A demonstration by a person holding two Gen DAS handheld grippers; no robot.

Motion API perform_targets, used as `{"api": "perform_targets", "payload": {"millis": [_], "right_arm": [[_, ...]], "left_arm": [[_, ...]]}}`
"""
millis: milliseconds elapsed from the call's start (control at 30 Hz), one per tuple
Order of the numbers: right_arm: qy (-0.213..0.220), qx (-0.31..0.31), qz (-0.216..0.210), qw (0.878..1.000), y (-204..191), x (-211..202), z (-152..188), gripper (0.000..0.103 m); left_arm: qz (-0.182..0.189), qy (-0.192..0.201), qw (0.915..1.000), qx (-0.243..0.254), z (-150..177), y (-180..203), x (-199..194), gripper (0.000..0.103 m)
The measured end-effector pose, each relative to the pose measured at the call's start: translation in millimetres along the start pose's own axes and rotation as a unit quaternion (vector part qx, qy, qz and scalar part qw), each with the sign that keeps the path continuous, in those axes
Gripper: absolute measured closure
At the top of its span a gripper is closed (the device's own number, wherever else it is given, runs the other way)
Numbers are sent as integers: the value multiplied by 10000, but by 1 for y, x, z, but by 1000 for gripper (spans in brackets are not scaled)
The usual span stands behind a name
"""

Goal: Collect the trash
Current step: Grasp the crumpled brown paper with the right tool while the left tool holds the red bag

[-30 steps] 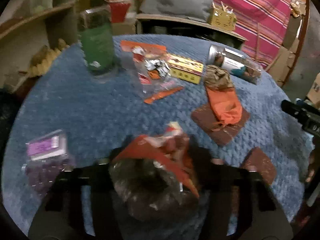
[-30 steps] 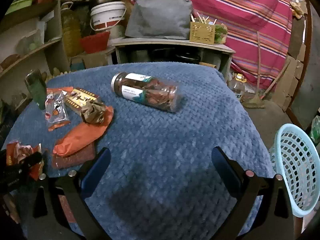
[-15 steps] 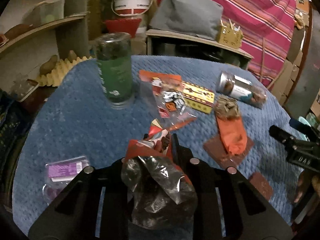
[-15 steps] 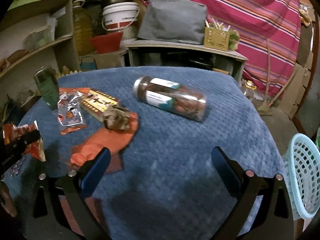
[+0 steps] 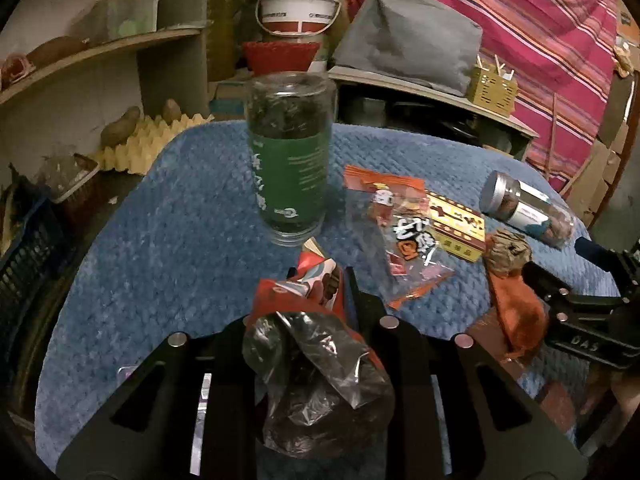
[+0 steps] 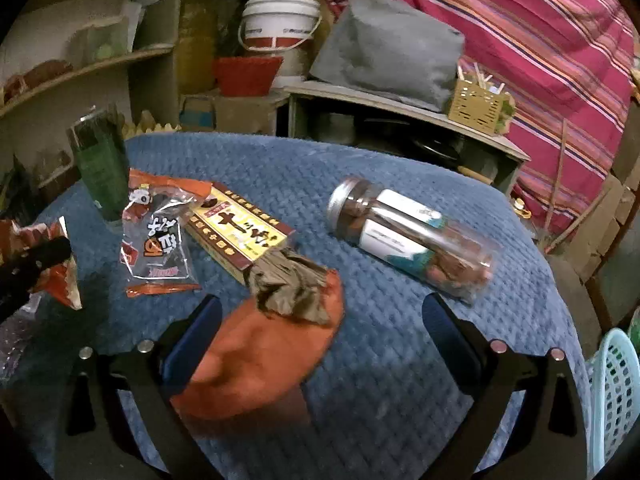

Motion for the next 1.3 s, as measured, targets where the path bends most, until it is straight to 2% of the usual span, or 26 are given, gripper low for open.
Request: {"api": "perform_targets", "payload": {"millis": [100, 300, 333, 367, 533, 800, 1300], "right_arm": [[-46, -151, 74, 9998, -6, 9, -3, 7], [-385, -123, -115, 9991, -8, 32, -4, 41], [-400, -130, -179, 9990, -10, 32, -4, 55], [-386, -152, -249, 9988, -11, 31, -5, 62], [-197, -351, -320, 9987, -18, 18, -4, 73], [245, -398, -364, 9982, -9, -17, -4, 74], [228, -362, -330, 9985, 23, -50, 25, 74]], "left_arm": [[-154, 22, 9998, 77, -1, -1, 2, 82], [-305, 49, 9993, 209, 1, 2, 1, 82], [-297, 54, 9993, 213, 1, 2, 1, 82], [-290, 61, 9994, 205, 1, 2, 0, 82], [-299, 114, 9994, 107, 1, 0, -7, 82], [-356, 226, 9991, 16, 2, 2, -18, 82], [-216, 292, 9993, 84, 9, 33, -34, 82]]}}
Point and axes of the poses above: each gripper's, at about its wrist camera, not at the fingertips, and x roughly the way its jaws point, y to its right, z to its underside, the point moved 3 cm from there along x, roughly the way its jaws point, and after that the axes turned 1 degree about z, right-handed, at the moved point
